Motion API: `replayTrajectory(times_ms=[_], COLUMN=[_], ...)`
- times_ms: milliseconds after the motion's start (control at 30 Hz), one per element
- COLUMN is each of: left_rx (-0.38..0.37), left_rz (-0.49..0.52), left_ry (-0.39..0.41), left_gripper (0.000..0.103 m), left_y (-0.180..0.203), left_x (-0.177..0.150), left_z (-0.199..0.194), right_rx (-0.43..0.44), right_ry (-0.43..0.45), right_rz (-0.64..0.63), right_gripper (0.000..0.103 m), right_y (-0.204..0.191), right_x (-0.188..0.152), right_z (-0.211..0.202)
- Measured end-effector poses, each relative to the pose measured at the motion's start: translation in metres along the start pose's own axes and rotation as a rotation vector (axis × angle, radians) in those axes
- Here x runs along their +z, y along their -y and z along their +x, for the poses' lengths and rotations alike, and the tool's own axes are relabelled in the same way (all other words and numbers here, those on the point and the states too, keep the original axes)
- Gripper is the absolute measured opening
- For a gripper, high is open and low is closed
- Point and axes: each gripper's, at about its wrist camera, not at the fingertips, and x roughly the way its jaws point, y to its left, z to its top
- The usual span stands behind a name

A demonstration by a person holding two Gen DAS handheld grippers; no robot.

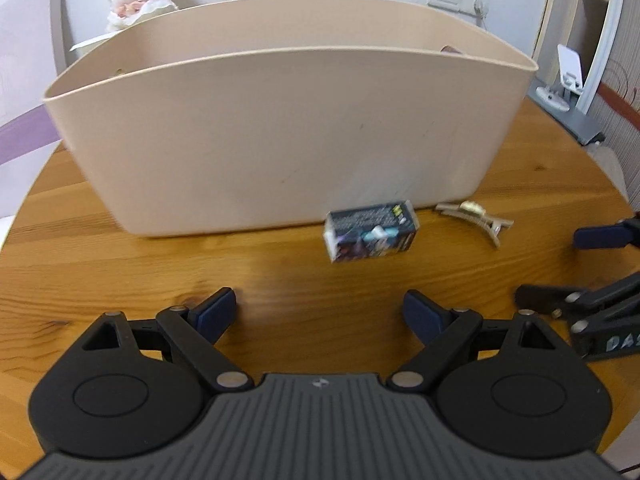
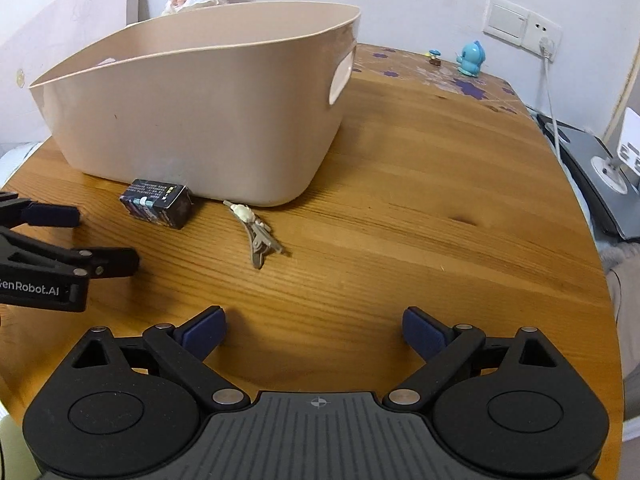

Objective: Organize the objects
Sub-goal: 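Grasp the keys with the right tool while the left grasps the dark battery box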

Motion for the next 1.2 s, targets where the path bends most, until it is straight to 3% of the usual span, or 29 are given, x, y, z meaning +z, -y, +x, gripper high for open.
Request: replayTrajectory(times_ms=[400, 500, 600, 667, 800, 833, 867, 1067, 1200], left_rx=[0.008, 0.022, 0.044, 0.063, 0.077, 0.076, 0.07, 0.033, 0.012], left_rz=[-0.08, -0.087, -0.1, -0.097, -0.047, -0.044, -0.043, -0.042, -0.01], left_ry=[0.065, 0.076, 0.095, 0.099, 0.098, 0.099, 0.097, 0.071, 0.094], left_gripper=[0.097, 0.096, 0.093, 0.084, 0.064, 0.054, 0.052, 0.051, 0.051], left_y=[0.004, 0.005, 0.006, 0.006, 0.005, 0.003, 0.001, -0.006, -0.005], left_x=[0.018, 0.02, 0.018, 0.018, 0.017, 0.017, 0.017, 0.011, 0.001], left_z=[0.018, 0.022, 0.022, 0.021, 0.017, 0.016, 0.014, 0.005, -0.01], right_rx=[0.05, 0.061, 0.065, 0.075, 0.087, 0.084, 0.074, 0.072, 0.062], right_ry=[0.055, 0.072, 0.086, 0.092, 0.096, 0.096, 0.097, 0.085, 0.1], right_rz=[-0.064, -0.078, -0.084, -0.092, -0.11, -0.119, -0.129, -0.114, -0.119], right_gripper=[0.094, 0.082, 0.062, 0.042, 0.017, 0.015, 0.015, 0.014, 0.014], right_y=[-0.005, -0.008, -0.014, -0.018, -0.027, -0.03, -0.033, -0.038, -0.037], right_x=[0.02, 0.024, 0.027, 0.027, 0.025, 0.024, 0.023, 0.014, 0.006], right_z=[0.019, 0.02, 0.018, 0.016, 0.013, 0.012, 0.011, 0.001, -0.014])
